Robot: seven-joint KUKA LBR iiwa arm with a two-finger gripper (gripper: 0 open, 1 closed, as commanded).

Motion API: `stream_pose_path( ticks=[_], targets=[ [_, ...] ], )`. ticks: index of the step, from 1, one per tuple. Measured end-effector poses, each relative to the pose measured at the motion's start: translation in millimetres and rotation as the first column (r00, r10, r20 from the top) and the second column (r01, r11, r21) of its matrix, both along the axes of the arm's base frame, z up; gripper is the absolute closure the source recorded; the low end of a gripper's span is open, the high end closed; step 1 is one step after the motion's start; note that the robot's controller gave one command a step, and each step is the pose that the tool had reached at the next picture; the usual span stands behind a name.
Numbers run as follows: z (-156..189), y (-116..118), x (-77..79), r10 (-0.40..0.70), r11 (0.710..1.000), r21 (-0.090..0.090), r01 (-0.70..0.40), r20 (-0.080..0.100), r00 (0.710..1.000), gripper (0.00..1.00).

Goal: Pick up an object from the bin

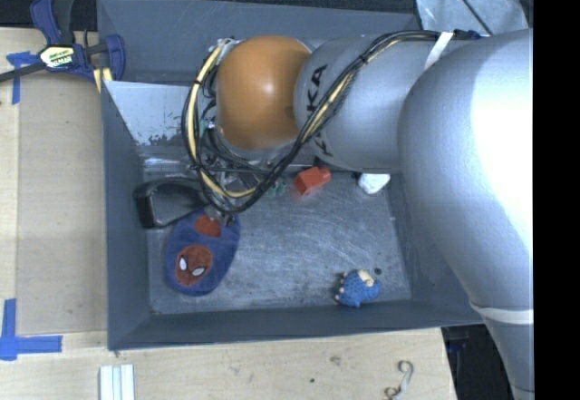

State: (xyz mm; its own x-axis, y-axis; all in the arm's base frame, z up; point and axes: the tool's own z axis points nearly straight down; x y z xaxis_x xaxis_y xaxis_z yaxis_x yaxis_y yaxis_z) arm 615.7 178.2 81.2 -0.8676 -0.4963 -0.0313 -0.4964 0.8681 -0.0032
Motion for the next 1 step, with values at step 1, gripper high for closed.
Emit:
stream_pose_path(
  ticks=[1],
  targets=[
    [108.3, -5.8, -26.7, 0.076, 0.997, -0.014, -0.077, -0.027, 0.997, 1.0]
  ],
)
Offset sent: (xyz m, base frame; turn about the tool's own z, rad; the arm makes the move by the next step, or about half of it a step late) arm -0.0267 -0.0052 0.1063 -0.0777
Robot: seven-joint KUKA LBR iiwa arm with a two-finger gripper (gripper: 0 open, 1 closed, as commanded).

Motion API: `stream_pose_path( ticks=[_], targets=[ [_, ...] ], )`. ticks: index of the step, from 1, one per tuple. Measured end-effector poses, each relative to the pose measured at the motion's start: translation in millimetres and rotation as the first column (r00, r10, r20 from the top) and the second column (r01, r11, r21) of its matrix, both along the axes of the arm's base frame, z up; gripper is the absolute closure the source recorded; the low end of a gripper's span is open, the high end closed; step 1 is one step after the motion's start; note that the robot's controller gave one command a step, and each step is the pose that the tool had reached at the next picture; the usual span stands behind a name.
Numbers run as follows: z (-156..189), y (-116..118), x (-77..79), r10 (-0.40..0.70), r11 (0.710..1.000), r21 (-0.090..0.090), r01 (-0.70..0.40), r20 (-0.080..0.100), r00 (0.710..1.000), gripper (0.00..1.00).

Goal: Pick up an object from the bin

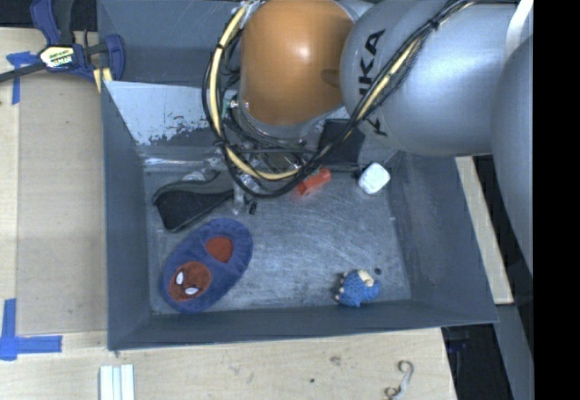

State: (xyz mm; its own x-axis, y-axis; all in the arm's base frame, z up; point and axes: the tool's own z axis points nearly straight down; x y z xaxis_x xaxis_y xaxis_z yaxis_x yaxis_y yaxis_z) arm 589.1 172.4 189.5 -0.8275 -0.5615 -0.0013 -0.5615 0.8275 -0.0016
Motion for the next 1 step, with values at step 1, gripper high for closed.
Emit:
stream_pose_path(
  ticks=[1],
  targets=[
    [142.0, -4.0, 12.0, 0.098, 0.995, 0.0, -0.098, 0.002, 0.995, 1.0]
  ],
)
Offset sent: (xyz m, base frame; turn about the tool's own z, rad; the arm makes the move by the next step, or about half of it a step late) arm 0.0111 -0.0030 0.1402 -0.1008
